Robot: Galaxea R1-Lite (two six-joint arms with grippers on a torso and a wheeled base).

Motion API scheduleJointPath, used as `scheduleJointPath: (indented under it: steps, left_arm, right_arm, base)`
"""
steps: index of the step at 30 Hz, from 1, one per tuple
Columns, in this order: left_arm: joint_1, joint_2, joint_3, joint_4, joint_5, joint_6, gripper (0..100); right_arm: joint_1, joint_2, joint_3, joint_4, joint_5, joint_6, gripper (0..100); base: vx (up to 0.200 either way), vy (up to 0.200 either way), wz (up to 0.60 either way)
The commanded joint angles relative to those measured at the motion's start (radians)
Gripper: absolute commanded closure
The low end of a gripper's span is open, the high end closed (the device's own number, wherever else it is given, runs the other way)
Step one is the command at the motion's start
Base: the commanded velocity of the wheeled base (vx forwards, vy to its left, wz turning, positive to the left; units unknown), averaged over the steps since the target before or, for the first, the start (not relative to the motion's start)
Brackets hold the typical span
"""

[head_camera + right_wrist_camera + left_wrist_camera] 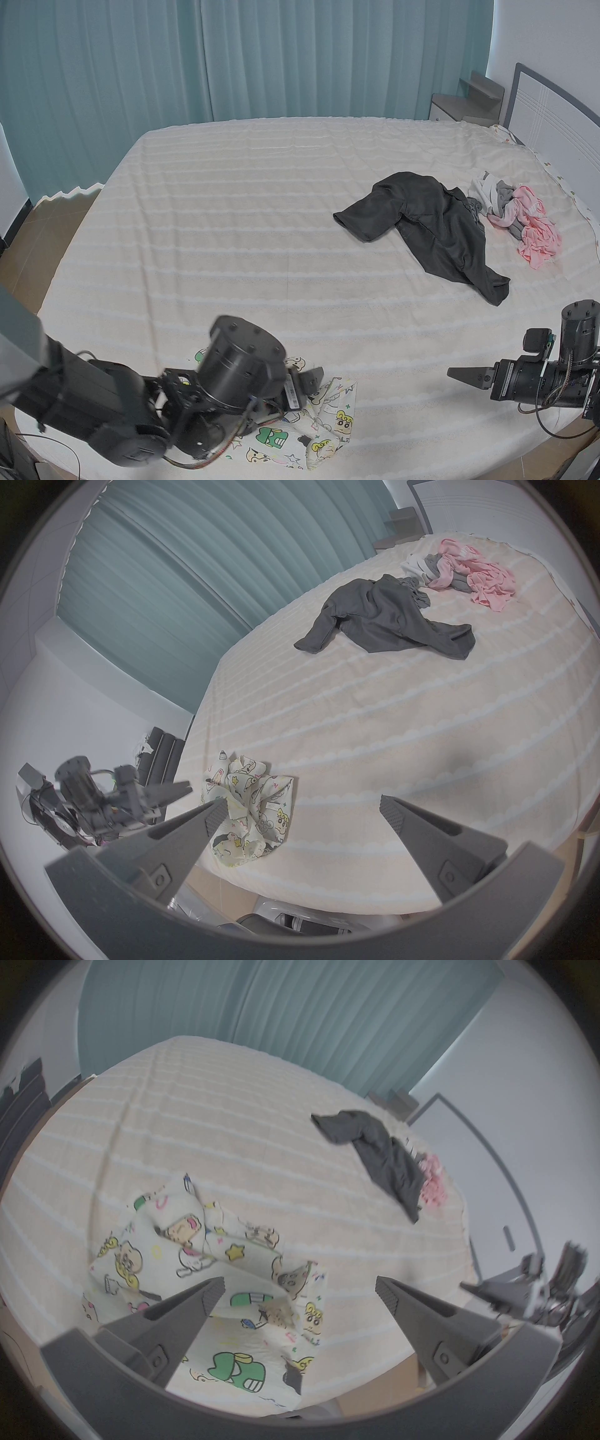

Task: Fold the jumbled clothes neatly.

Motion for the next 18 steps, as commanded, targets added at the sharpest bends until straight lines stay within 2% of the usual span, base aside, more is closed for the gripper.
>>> scheduleJointPath:
  steps: [1,6,8,10,13,15,18]
  left_arm:
    - [0.15,-0.355,0.044,0.066,-0.105,-0.008,0]
    - [0.27,-0.574,0.134,0.131,-0.265,-0.051,0]
    - [0.294,-0.605,0.154,0.131,-0.288,-0.066,0]
    - [0.36,-0.682,0.232,0.128,-0.345,-0.109,0]
    - [0.385,-0.743,0.306,0.118,-0.384,-0.115,0]
    - [0.386,-0.8,0.36,0.107,-0.4,-0.118,0]
    - [0.386,-0.84,0.397,0.105,-0.4,-0.14,0]
  right_arm:
    - [0.006,0.013,-0.006,-0.001,0.002,0.0,0]
    - [0.057,0.022,-0.047,0.004,-0.007,-0.024,0]
    - [0.069,0.02,-0.061,0.007,-0.007,-0.029,0]
    - [0.128,0.026,-0.098,0.021,-0.01,-0.031,0]
    - [0.16,0.046,-0.132,0.052,-0.03,-0.031,0]
    - [0.212,0.068,-0.181,0.101,-0.074,-0.031,0]
    - [0.299,0.131,-0.25,0.145,-0.14,-0.031,0]
  base:
    - [0.0,0.0,0.0]
    - [0.0,0.0,0.0]
    - [0.0,0.0,0.0]
    - [0.0,0.0,0.0]
    - [0.0,0.0,0.0]
    - [0.0,0.0,0.0]
    - [-0.2,0.0,0.0]
